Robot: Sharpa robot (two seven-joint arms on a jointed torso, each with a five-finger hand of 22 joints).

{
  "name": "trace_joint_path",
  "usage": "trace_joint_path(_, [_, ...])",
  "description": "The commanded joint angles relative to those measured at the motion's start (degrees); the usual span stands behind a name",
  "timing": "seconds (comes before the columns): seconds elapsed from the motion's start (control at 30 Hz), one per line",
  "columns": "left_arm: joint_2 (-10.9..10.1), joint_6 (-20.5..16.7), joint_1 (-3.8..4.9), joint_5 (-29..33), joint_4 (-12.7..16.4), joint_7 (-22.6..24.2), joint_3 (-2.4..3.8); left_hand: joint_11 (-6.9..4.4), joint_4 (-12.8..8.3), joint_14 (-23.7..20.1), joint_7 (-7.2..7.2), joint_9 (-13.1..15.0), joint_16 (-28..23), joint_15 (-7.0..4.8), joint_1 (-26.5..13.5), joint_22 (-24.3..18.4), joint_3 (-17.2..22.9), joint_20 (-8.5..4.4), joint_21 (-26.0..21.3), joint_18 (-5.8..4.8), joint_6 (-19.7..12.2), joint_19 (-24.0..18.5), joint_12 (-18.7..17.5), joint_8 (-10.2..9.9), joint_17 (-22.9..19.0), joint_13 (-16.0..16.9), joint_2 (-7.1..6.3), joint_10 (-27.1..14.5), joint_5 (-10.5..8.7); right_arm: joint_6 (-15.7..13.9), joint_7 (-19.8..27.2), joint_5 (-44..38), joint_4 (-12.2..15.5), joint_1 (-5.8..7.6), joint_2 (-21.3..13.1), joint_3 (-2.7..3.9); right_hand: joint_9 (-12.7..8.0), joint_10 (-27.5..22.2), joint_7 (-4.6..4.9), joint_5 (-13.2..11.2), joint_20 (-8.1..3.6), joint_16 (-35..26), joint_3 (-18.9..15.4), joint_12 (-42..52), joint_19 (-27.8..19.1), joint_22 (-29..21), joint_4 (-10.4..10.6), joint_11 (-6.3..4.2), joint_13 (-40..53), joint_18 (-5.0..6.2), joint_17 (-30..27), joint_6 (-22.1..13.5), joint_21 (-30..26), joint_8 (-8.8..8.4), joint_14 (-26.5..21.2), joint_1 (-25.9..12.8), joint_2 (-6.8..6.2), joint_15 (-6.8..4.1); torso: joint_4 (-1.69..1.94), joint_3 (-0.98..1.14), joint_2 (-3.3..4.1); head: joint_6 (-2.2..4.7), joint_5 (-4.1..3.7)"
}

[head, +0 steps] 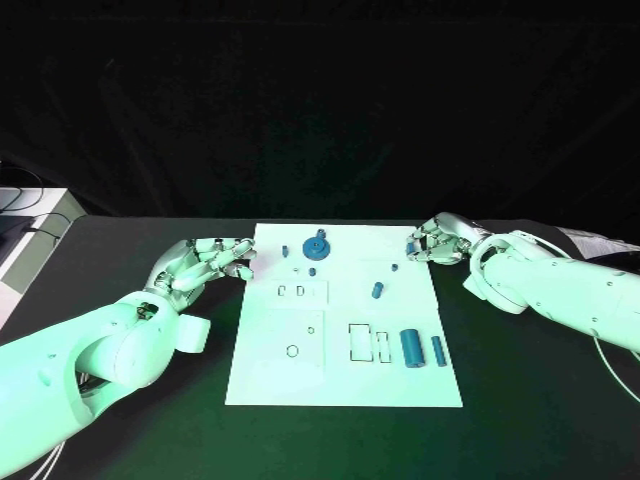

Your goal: Assemble the parts on the task board

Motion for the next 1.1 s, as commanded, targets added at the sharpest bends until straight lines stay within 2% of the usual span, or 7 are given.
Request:
trace_joint_path(0.03, [0.07, 0.58, -0.03, -0.16, 0.12, 0.48, 0.04, 0.15, -0.02, -0.48, 0.01, -0.05, 0.35, 0.0, 0.15, -0.06, 0.36, -0.04, 0.27, -0.26, -0.21, -0.31, 0.07, 0.0, 0.05, 0.07, -0.51, -0.07, -0.19, 1.67, -0.23, -0.32, -0.08, -0.14, 0.17, -0.06, -0.04, 0.4, -0.14, 0.29, 0.03, 0.18, 0.16, 0.31, 3.44, 9.99, 0.2, -0.29, 0.11, 0.17, 0.09, 0.67, 0.32, -0.19, 0.31, -0.01, 0.87, -0.16, -0.05, 0.0, -0.01, 0.03, 0.09])
trace_joint_path(0.27, [0.0, 0.53, -0.03, -0.16, 0.16, 0.38, 0.05, 0.17, -0.04, -0.48, 0.06, -0.05, 0.36, 0.01, 0.15, -0.07, 0.4, -0.02, 0.28, -0.25, -0.25, -0.33, 0.08, 0.01, 0.04, 0.07, -0.49, -0.14, -0.19, 1.75, 0.0, -0.16, -0.07, -0.14, 0.34, -0.06, -0.02, 1.08, -0.97, 0.57, -0.3, 0.14, 1.0, 0.86, 3.49, 10.03, -0.08, -0.81, 0.63, 0.05, 0.1, 3.08, 0.52, -0.02, 0.34, -0.49, 2.12, -0.57, -0.11, 0.04, 0.01, 0.0, 0.15])
trace_joint_path(0.47, [-0.02, 0.5, -0.03, -0.16, 0.19, 0.33, 0.05, 0.19, -0.06, -0.47, 0.06, -0.05, 0.37, 0.01, 0.16, -0.08, 0.43, -0.02, 0.31, -0.24, -0.25, -0.33, 0.08, 0.01, 0.04, 0.07, -0.47, -0.17, -0.2, 1.18, 0.79, 0.24, 0.38, -0.14, 0.46, -0.06, 0.01, 2.07, -2.14, 0.81, -0.88, 0.14, 2.13, 1.41, 3.51, 10.1, -0.66, -1.53, 1.4, -0.19, 0.24, 5.99, 0.82, 0.35, 0.42, -0.92, 4.26, -1.22, -0.14, 0.07, 0.04, -0.04, 0.14])
trace_joint_path(0.6, [-0.03, 0.49, -0.03, -0.16, 0.19, 0.3, 0.05, 0.21, -0.09, -0.48, 0.13, -0.05, 0.37, 0.01, 0.18, -0.08, 0.46, -0.01, 0.32, -0.23, -0.28, -0.33, 0.07, 0.0, 0.03, 0.07, -0.48, -0.22, -0.17, -0.75, 0.46, 0.22, 0.82, -0.14, 0.55, -0.06, 0.03, 2.23, -2.47, 1.13, -1.24, -0.05, 2.41, 0.99, 3.48, 10.05, -0.93, -1.77, 1.65, -0.33, 0.17, 6.7, 0.69, 0.27, 0.43, -1.42, 5.61, -1.43, -0.14, 0.08, 0.05, 0.01, 0.09])
trace_joint_path(0.87, [-0.07, 0.47, -0.03, -0.16, 0.17, 0.24, 0.05, 0.21, -0.09, -0.48, 0.13, -0.05, 0.37, 0.01, 0.18, -0.08, 0.46, -0.01, 0.32, -0.23, -0.28, -0.33, 0.07, 0.0, 0.03, 0.07, -0.48, -0.22, -0.17, -5.89, -1.53, -0.43, 2.09, -0.14, 0.44, -0.05, 0.04, 2.49, -2.57, 1.62, -1.42, -0.22, 2.77, 0.74, 3.53, 10.02, -1.28, -1.92, 1.98, -0.36, 0.05, 6.94, 0.62, 0.33, 0.49, -1.78, 6.29, -1.53, -0.07, 0.07, 0.01, 0.11, 0.2])
trace_joint_path(1.0, [-0.14, 0.45, -0.03, -0.16, 0.15, 0.22, 0.05, 0.22, -0.15, -0.49, 0.16, -0.05, 0.38, 0.02, 0.22, -0.09, 0.54, 0.0, 0.36, -0.21, -0.33, -0.36, 0.09, 0.01, 0.03, 0.07, -0.5, -0.25, -0.19, -7.95, -2.86, -0.75, 3.85, 0.0, 0.0, 0.11, 0.04, 2.56, -2.57, 1.7, -1.42, -0.21, 2.98, 0.67, 3.56, 10.04, -1.6, -1.93, 2.18, -0.38, 0.05, 6.93, 0.67, 0.33, 0.53, -1.92, 6.32, -1.52, -0.12, 0.06, -0.04, 0.1, 0.35])
trace_joint_path(1.1, [-0.24, 0.43, -0.04, -0.16, 0.15, 0.19, 0.04, 0.22, -0.15, -0.49, 0.16, -0.05, 0.38, 0.02, 0.22, -0.09, 0.54, 0.0, 0.36, -0.21, -0.33, -0.36, 0.09, 0.01, 0.03, 0.07, -0.5, -0.25, -0.19, -8.54, -4.25, -1.69, 5.97, 0.64, -0.36, 0.26, 0.04, 2.51, -2.47, 1.43, -1.41, -0.2, 2.94, 0.52, 3.58, 10.07, -2.02, -1.89, 2.23, -0.39, 0.07, 6.87, 0.76, 0.29, 0.53, -1.86, 5.9, -1.5, -0.22, -0.01, -0.09, 0.23, 0.41])
